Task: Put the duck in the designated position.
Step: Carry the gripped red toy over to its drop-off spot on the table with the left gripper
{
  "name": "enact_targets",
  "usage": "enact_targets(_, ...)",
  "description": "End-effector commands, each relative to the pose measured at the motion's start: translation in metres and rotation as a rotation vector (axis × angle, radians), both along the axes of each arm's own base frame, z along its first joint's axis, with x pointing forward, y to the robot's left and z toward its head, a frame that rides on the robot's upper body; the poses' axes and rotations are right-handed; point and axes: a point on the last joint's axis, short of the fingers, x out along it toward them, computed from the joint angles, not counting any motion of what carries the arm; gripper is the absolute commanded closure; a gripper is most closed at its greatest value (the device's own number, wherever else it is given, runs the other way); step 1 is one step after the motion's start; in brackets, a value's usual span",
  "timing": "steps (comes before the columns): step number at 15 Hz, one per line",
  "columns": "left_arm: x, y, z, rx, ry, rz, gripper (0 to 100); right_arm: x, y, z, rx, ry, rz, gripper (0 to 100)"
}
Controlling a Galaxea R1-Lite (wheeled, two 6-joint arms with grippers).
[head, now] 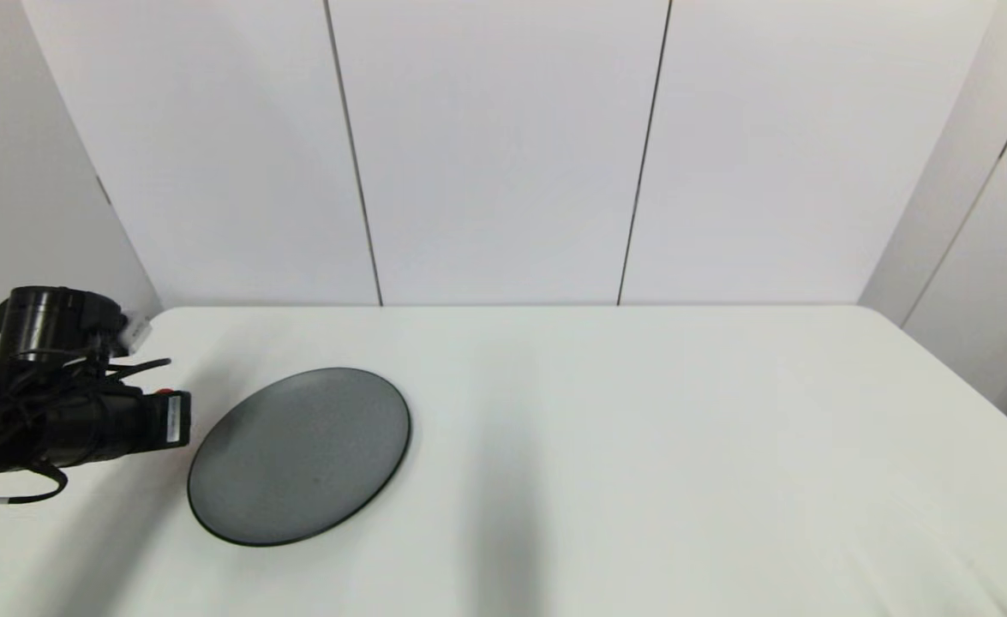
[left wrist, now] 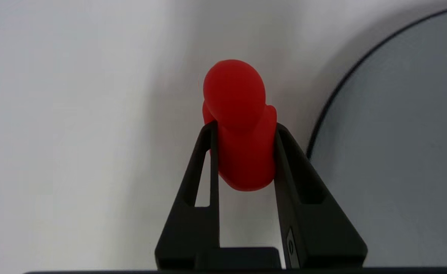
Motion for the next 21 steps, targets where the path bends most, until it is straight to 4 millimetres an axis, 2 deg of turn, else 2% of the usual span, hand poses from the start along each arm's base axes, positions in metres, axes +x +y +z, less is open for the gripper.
enact_targets(1, -0.002, 0.006, 0.002, -0.012, -0.003, -0.003, 100, 0.000, 0.000, 0.000, 0.000, -0.001, 0.001, 0)
enact_targets(3, -0.003, 0.013, 0.001, 0.018, 0.002, -0.007, 100, 0.000, 0.000, 0.000, 0.000, 0.001, 0.001, 0)
enact_targets(21, 0.001, 0.013, -0.010, -0.014, 0.031, -0.045, 100, 0.000, 0.000, 0.000, 0.000, 0.001, 0.001, 0)
